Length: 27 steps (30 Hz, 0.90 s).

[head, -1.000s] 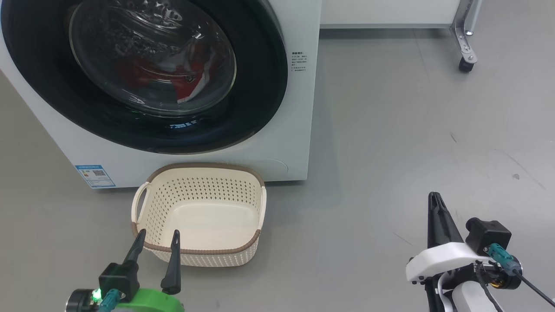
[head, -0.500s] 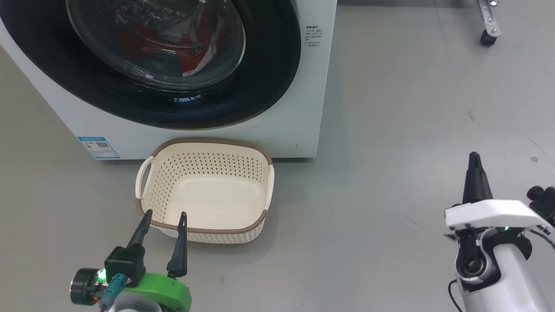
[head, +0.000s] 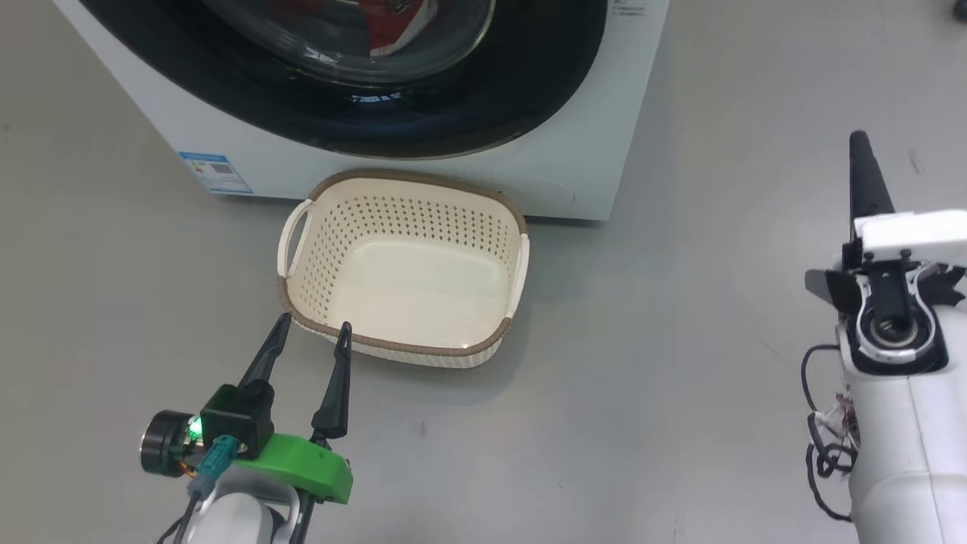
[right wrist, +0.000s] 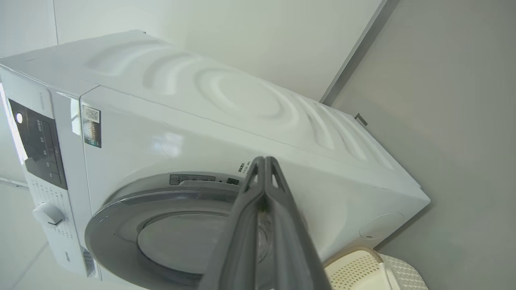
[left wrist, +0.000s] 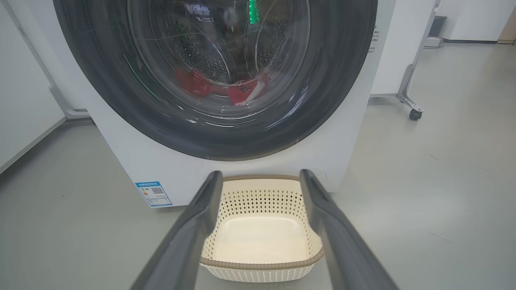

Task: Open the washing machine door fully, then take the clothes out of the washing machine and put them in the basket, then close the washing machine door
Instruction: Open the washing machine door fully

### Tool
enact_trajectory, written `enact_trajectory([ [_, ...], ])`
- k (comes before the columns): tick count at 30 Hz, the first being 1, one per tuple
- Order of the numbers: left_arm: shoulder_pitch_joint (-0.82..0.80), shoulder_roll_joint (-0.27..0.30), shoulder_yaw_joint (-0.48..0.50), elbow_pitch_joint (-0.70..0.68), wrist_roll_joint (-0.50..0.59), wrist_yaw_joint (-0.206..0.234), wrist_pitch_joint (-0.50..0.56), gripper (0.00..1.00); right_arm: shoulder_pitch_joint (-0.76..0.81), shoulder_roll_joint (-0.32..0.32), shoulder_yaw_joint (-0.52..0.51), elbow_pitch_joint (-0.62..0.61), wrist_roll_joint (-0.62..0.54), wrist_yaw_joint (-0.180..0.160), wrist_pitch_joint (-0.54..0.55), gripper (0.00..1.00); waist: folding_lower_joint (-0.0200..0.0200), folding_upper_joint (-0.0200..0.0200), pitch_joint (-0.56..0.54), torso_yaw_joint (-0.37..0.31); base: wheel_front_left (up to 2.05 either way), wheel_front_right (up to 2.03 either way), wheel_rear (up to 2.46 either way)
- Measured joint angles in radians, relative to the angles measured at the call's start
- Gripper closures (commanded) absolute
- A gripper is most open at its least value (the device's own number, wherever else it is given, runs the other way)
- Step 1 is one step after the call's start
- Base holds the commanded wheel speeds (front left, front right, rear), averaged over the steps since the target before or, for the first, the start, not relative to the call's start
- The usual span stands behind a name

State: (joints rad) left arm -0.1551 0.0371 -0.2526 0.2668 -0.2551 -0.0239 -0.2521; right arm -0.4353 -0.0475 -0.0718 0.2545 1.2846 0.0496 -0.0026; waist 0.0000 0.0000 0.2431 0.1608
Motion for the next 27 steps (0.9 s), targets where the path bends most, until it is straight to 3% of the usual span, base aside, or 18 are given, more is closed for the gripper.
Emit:
enact_trajectory([
  [13,-0.047,-0.001,-0.041,-0.007,-0.017,-0.003,0.000,0.00,-0.266,-0.041,-0.044,0.045,0.107,-0.063,0.150,1.00,0.0000,0.0000,0.099,0.094,0.00,0.00,0.00],
  [27,-0.092,-0.004,-0.070,-0.018,-0.033,0.001,0.000,0.00,-0.469,-0.069,-0.053,0.106,0.159,-0.115,0.225,1.00,0.0001,0.0000,0.195,0.157,0.00,0.00,0.00],
])
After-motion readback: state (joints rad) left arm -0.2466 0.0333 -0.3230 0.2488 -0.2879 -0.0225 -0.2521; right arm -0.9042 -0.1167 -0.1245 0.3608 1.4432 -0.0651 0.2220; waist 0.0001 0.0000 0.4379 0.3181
